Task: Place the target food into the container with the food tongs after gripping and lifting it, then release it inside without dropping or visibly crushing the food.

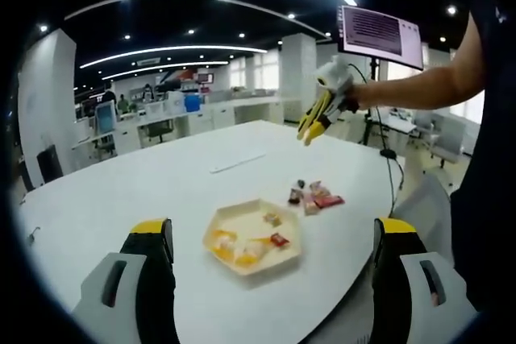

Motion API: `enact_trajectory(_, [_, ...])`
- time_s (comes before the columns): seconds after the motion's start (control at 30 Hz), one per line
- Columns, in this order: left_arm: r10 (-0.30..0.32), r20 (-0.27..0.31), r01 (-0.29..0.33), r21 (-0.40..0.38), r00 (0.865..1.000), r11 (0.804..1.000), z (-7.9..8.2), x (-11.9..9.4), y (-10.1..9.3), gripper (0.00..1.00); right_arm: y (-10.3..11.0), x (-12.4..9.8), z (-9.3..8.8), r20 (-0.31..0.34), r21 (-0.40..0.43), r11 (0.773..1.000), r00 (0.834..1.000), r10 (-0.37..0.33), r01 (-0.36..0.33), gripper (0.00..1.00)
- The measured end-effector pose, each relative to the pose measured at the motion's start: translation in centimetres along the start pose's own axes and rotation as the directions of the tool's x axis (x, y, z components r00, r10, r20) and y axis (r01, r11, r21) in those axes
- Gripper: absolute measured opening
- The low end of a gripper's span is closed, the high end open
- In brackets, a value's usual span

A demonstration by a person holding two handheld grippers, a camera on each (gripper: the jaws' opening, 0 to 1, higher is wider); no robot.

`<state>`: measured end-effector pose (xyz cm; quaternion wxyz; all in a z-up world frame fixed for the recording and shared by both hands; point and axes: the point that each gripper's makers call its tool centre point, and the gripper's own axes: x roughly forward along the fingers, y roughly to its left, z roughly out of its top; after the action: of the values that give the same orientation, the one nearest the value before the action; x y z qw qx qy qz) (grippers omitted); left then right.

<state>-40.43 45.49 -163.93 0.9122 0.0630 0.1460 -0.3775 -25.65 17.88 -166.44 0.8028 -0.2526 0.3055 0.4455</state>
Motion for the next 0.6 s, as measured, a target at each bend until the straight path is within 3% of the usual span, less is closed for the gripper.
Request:
enact_trajectory(0.27, [-0.009, -0.006, 0.009, 0.002, 1.000, 1.000, -0.2, 0.0, 0.1, 0.99, -0.8, -0.7, -2.7, -0.023, 0.033, 0.999, 0.999, -0.035, 0.035, 0.29])
enact_trajectory(0.6, [-0.002, -0.018, 0.002, 0.003, 1.000, 1.000, -0.3, 0.1, 0.6, 0.99, -2.2, -0.7, -4.3, -0.031, 0.068, 0.996, 0.998, -0.048, 0.050, 0.29])
